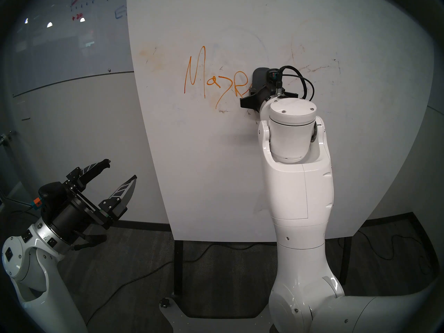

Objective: Erase all marks on the whiteboard with the eraser

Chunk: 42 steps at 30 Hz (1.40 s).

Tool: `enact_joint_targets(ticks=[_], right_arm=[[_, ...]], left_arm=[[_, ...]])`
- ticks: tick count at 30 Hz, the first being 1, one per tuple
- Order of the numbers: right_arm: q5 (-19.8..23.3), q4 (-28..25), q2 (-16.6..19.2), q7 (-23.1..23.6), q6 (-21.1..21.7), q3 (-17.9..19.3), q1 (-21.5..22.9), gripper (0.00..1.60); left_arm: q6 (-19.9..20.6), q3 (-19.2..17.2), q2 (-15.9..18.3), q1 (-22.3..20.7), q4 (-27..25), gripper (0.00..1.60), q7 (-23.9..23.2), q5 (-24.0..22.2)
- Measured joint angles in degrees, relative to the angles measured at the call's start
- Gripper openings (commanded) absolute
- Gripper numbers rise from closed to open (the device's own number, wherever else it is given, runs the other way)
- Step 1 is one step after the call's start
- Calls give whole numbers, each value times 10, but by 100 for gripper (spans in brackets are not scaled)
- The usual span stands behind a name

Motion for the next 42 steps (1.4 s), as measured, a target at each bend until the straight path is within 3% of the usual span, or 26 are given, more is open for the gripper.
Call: enact_joint_targets(ticks=[21,42], right_arm=[[20,-5,-3,7,-5,-17,-9,0],[1,24,-3,-22,-21,-17,-8,0]], left_arm=[[0,0,0,0,0,160,0,0],[0,0,0,0,0,160,0,0]])
